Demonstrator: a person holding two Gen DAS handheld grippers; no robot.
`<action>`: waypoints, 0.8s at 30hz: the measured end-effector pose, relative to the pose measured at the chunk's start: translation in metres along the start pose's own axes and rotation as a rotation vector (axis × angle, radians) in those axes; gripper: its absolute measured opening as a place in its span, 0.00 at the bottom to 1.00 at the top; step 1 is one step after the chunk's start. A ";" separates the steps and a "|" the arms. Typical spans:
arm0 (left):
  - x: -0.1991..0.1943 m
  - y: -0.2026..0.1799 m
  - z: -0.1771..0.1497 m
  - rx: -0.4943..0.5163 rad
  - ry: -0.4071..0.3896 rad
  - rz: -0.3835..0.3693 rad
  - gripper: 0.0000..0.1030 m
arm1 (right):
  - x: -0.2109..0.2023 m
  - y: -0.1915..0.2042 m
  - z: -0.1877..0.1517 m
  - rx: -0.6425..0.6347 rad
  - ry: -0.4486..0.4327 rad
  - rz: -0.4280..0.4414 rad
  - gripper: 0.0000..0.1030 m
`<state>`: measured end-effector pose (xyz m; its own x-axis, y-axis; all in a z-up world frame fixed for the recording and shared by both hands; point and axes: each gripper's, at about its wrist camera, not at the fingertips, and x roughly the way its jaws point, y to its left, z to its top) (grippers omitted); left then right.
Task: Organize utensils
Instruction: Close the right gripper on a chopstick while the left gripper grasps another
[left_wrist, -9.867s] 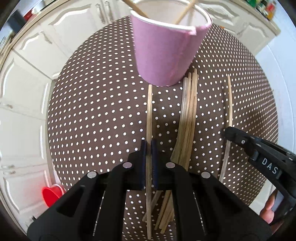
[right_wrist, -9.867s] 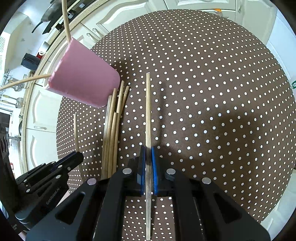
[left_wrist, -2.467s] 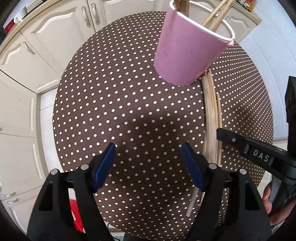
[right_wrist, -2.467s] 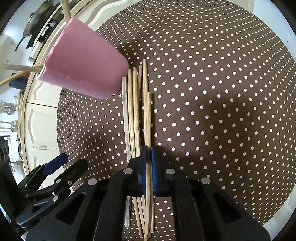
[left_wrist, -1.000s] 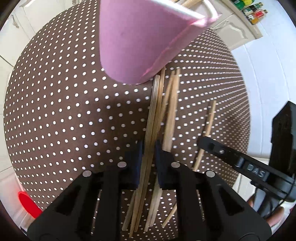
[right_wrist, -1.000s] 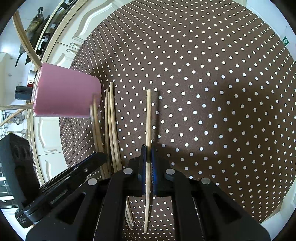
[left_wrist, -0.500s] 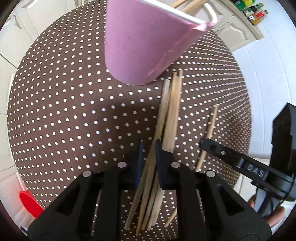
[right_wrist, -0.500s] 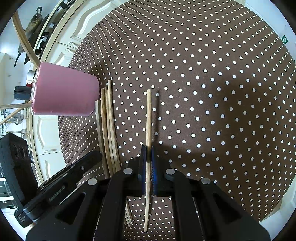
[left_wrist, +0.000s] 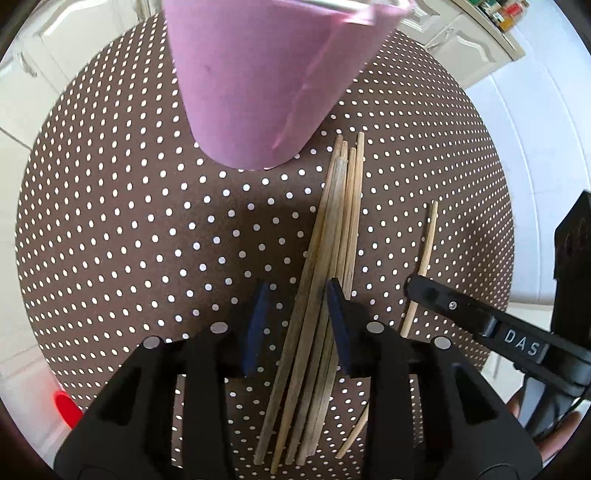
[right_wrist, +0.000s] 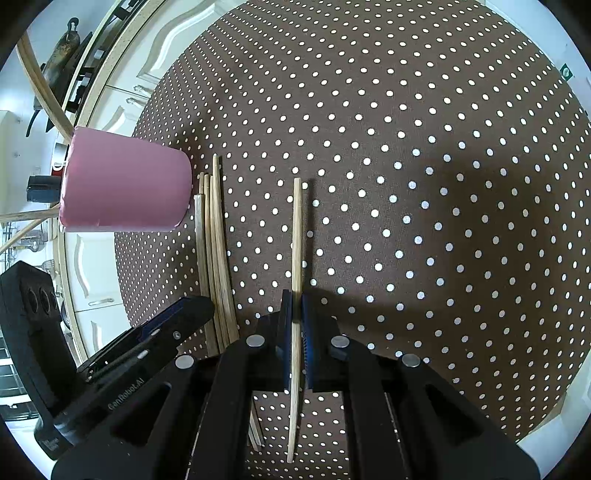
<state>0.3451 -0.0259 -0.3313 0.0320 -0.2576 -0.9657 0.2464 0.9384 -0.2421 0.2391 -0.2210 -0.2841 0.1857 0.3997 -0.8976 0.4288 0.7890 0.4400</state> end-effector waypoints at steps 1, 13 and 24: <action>0.002 -0.005 -0.001 0.013 -0.005 0.012 0.32 | 0.000 0.001 0.001 0.001 0.001 0.000 0.04; 0.001 -0.005 0.002 -0.019 0.010 -0.051 0.12 | 0.000 0.001 0.000 0.000 0.001 -0.001 0.04; -0.001 0.005 -0.004 -0.034 0.012 -0.024 0.16 | 0.000 -0.002 0.002 0.005 0.000 0.001 0.04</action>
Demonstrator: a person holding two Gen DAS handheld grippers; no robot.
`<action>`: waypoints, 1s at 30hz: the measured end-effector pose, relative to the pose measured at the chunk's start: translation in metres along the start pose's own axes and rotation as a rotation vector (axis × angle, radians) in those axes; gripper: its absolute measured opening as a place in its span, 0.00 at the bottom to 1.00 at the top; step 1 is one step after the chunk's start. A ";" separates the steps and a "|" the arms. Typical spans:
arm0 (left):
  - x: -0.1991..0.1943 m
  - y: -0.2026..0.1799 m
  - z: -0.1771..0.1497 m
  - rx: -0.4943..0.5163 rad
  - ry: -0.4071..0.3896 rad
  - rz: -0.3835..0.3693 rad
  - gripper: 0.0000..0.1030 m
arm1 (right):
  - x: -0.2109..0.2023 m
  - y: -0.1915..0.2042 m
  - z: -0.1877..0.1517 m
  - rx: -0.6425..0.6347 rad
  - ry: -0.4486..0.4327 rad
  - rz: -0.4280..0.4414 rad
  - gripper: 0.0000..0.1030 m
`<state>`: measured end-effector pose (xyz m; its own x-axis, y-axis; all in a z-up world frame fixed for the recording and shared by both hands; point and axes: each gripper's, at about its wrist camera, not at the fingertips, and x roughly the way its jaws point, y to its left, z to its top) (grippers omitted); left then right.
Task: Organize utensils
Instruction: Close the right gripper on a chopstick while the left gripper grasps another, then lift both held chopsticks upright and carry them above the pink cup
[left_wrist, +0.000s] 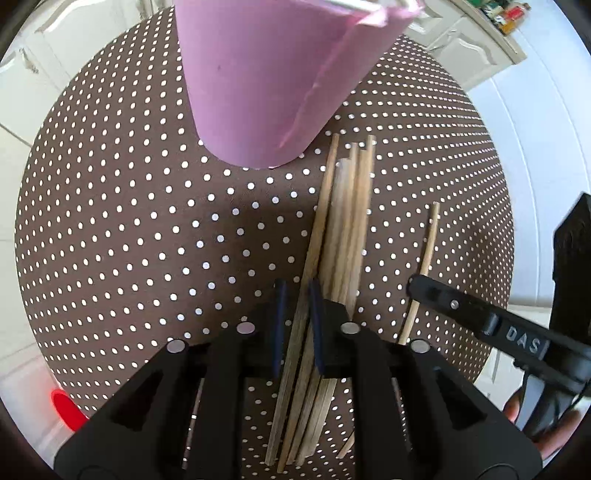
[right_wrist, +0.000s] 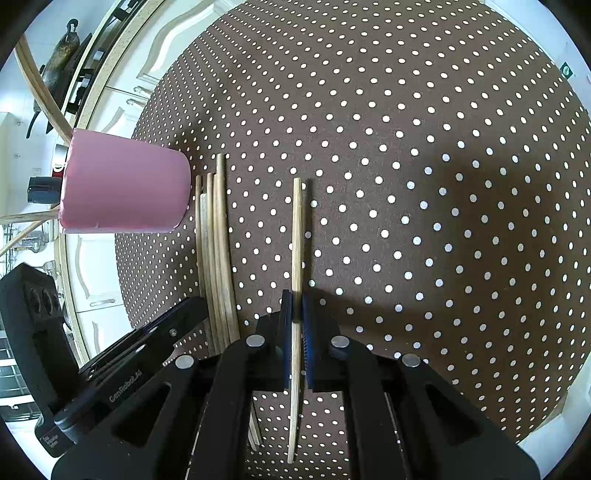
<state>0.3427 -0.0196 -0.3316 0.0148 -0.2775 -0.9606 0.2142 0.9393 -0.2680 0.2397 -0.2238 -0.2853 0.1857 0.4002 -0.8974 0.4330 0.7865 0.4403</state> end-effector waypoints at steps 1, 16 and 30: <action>0.004 -0.002 0.003 0.010 0.002 0.011 0.15 | 0.000 0.000 0.000 0.000 0.000 0.000 0.04; 0.000 -0.007 -0.007 0.038 -0.022 0.048 0.07 | -0.011 0.007 -0.003 -0.018 -0.052 -0.004 0.04; -0.041 -0.001 -0.071 -0.002 -0.062 0.059 0.06 | -0.035 0.014 -0.012 -0.061 -0.088 0.008 0.04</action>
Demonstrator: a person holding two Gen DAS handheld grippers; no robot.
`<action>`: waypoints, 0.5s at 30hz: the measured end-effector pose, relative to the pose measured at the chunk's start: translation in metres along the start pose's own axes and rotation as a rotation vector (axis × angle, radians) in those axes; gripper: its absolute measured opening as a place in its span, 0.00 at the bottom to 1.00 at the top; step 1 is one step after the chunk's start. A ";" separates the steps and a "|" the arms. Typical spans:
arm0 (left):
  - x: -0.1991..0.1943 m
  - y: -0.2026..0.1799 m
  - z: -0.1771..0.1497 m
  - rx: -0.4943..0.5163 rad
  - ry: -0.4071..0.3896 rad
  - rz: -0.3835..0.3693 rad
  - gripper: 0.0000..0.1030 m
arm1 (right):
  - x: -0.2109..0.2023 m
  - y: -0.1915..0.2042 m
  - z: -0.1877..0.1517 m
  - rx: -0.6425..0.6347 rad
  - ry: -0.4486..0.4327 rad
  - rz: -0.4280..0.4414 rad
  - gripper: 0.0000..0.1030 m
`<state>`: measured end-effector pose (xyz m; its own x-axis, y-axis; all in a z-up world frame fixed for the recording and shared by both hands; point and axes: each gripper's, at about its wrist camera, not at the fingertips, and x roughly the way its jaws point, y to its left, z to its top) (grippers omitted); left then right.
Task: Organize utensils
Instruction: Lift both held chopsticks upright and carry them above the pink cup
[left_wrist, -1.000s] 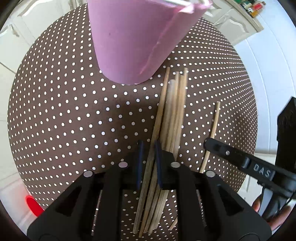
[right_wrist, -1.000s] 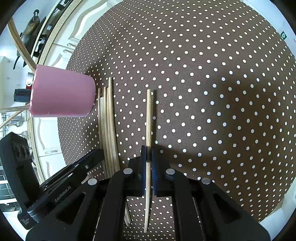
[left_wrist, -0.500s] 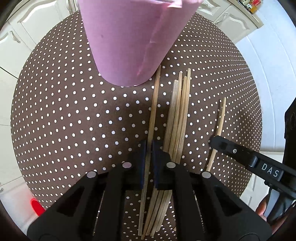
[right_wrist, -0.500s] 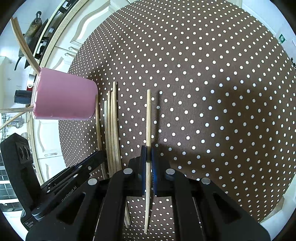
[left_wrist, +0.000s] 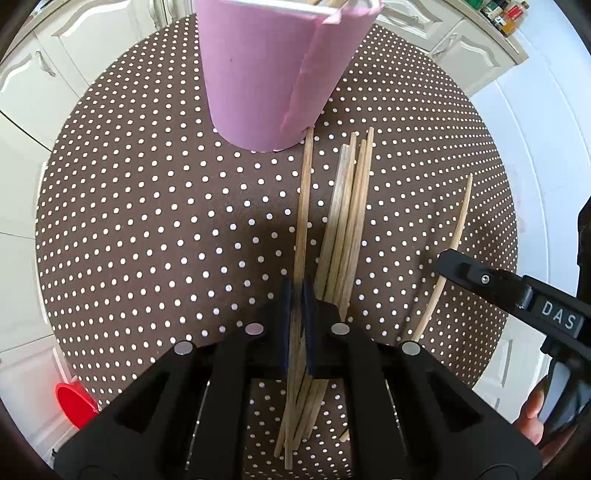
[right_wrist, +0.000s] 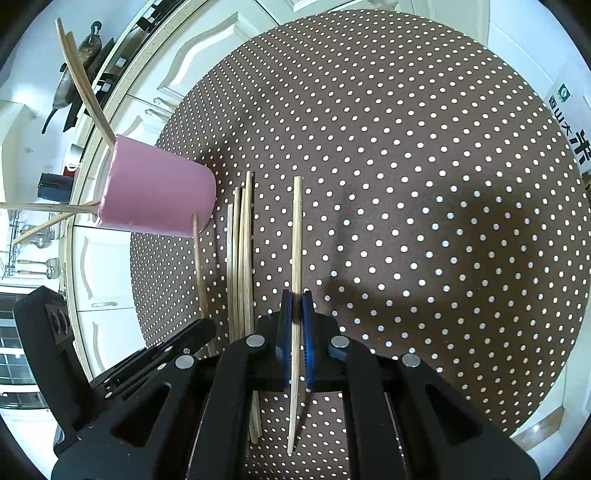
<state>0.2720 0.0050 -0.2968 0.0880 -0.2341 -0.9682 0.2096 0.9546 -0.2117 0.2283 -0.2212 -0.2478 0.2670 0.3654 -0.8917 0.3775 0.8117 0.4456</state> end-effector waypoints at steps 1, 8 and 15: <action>-0.006 0.001 -0.003 -0.005 -0.005 -0.002 0.06 | -0.003 0.000 0.000 -0.005 -0.003 0.002 0.04; -0.041 0.009 -0.032 -0.041 -0.057 0.003 0.06 | -0.023 -0.003 -0.005 -0.051 -0.029 0.015 0.04; -0.074 0.014 -0.062 -0.101 -0.123 0.023 0.06 | -0.046 0.007 -0.003 -0.128 -0.068 0.038 0.04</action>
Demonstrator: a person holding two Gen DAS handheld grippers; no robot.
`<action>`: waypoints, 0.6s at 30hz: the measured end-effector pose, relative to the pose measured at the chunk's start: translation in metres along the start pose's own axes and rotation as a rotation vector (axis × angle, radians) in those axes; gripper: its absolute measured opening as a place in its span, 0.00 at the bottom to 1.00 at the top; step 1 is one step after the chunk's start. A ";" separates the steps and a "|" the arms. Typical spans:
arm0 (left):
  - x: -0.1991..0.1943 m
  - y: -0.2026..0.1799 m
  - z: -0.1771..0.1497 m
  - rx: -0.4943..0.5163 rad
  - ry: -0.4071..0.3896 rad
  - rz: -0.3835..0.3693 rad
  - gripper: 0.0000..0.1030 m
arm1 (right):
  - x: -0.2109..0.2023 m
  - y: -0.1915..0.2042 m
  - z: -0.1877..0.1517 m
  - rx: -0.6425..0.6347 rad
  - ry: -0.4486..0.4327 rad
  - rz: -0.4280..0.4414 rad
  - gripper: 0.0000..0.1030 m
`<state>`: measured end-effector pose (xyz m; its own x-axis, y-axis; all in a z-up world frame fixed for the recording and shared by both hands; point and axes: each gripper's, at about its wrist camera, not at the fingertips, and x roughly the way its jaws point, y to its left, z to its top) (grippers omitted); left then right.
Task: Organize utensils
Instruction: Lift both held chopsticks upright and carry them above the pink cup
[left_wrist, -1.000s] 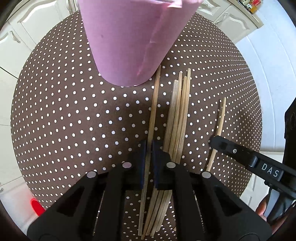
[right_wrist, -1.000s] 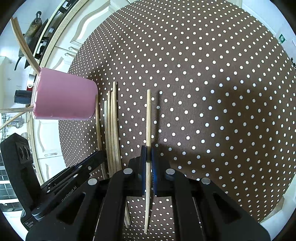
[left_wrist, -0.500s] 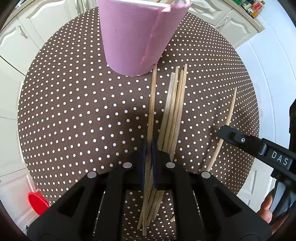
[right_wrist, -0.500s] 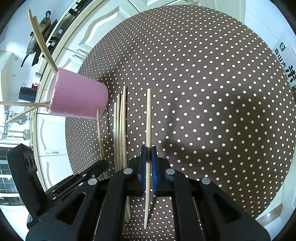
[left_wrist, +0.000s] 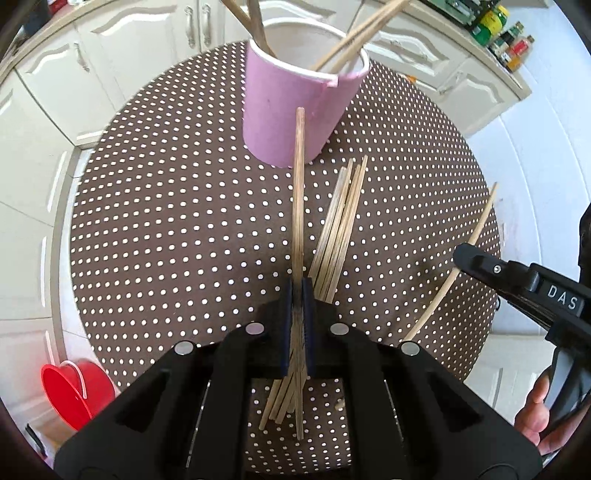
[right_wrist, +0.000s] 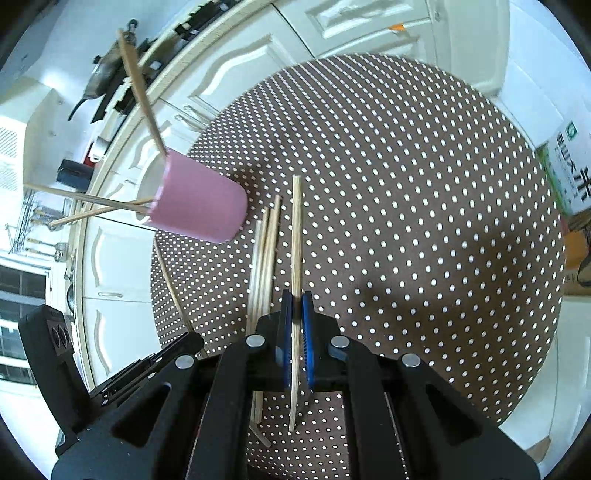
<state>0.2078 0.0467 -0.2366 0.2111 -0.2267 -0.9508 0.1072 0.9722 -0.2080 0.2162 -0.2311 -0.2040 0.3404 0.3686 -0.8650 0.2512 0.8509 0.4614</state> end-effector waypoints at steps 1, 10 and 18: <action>-0.005 0.001 -0.003 -0.010 -0.006 0.002 0.06 | -0.002 0.003 0.002 -0.008 -0.005 0.002 0.04; -0.052 -0.009 0.006 -0.072 -0.128 0.050 0.06 | -0.033 0.021 0.021 -0.099 -0.074 0.049 0.04; -0.067 -0.019 0.031 -0.129 -0.234 0.074 0.06 | -0.059 0.037 0.039 -0.161 -0.140 0.099 0.04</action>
<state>0.2223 0.0414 -0.1621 0.4345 -0.1474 -0.8885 -0.0379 0.9826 -0.1816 0.2409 -0.2365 -0.1280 0.4812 0.4075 -0.7762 0.0664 0.8659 0.4957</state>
